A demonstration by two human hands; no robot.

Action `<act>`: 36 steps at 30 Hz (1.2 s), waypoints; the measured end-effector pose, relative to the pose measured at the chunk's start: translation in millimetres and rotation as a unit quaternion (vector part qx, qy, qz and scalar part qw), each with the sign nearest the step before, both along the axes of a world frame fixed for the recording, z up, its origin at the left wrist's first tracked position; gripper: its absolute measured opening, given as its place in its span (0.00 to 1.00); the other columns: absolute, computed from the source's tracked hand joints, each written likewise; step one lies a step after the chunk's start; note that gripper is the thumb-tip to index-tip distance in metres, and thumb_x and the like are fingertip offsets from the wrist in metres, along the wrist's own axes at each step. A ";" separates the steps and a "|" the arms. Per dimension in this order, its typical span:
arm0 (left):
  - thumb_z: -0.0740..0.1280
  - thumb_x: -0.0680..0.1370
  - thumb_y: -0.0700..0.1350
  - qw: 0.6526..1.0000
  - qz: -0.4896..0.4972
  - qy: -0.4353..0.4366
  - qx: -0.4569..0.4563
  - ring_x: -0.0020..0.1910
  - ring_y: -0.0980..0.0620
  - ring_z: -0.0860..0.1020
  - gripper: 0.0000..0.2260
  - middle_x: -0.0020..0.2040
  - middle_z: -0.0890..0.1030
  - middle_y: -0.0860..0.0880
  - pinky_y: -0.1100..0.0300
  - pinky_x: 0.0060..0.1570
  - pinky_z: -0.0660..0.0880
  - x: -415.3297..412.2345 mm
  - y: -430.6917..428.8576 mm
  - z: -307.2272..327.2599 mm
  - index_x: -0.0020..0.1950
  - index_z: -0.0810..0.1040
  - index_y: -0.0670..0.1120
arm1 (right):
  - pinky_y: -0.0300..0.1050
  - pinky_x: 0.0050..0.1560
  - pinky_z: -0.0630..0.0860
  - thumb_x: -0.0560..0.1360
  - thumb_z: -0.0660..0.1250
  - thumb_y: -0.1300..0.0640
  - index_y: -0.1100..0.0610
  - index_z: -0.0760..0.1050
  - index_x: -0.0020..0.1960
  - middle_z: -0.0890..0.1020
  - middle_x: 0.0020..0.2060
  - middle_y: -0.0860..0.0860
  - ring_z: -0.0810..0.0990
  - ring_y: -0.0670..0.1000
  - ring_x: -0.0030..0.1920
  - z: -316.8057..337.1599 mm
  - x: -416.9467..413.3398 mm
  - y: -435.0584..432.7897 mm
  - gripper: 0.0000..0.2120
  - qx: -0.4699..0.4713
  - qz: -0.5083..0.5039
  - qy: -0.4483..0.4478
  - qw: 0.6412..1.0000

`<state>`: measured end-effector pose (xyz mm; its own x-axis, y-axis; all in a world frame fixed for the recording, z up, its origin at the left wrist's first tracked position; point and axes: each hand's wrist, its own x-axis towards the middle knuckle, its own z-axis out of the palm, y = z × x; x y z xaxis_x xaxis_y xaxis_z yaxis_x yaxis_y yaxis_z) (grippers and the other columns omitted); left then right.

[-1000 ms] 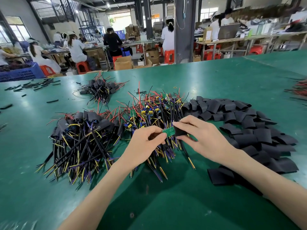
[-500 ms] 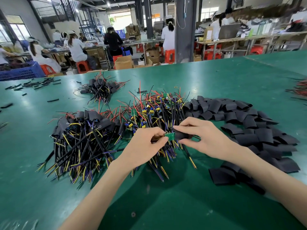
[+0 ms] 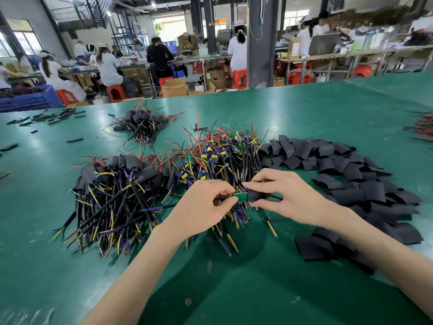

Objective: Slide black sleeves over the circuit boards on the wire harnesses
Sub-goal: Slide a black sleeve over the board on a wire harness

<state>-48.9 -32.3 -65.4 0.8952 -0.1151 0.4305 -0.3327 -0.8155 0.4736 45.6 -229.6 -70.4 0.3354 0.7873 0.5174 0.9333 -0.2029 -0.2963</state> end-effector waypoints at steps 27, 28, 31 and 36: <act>0.69 0.76 0.44 0.984 0.024 0.114 -0.136 0.38 0.44 0.79 0.07 0.36 0.84 0.49 0.55 0.42 0.73 0.2 -5.9 1.1 0.40 0.82 0.44 | 0.52 0.43 0.78 0.74 0.69 0.59 0.62 0.74 0.64 0.79 0.49 0.55 0.78 0.55 0.48 -4.3 -14.8 5.6 0.19 -0.038 -0.037 -0.102 0.993; 0.69 0.76 0.44 0.984 0.027 0.109 -0.141 0.38 0.45 0.79 0.07 0.35 0.84 0.50 0.55 0.42 0.73 0.1 -6.8 0.4 0.40 0.83 0.44 | 0.52 0.43 0.79 0.74 0.69 0.59 0.63 0.74 0.64 0.79 0.49 0.56 0.78 0.56 0.48 -4.2 -15.6 5.7 0.19 -0.037 -0.044 -0.112 0.992; 0.72 0.74 0.43 0.984 0.050 0.081 -0.150 0.33 0.54 0.78 0.05 0.35 0.83 0.51 0.59 0.41 0.74 1.3 -11.1 -2.7 0.40 0.83 0.43 | 0.53 0.41 0.79 0.74 0.66 0.58 0.64 0.75 0.63 0.79 0.49 0.57 0.79 0.57 0.48 -3.3 -18.1 6.5 0.19 -0.037 -0.057 -0.128 0.989; 0.75 0.70 0.40 0.958 0.093 0.083 -0.257 0.26 0.60 0.76 0.04 0.36 0.84 0.48 0.68 0.32 0.74 3.6 -14.0 -3.8 0.42 0.82 0.41 | 0.51 0.44 0.79 0.73 0.69 0.58 0.64 0.75 0.62 0.80 0.49 0.56 0.79 0.57 0.48 -3.7 -19.4 7.2 0.19 -0.037 -0.063 -0.115 0.991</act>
<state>-45.2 -46.3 -69.3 0.9407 0.2419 0.2377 -0.0899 -0.4979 0.8625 26.3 -222.5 -74.1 0.3139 0.7855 0.5334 0.9401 -0.3357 -0.0590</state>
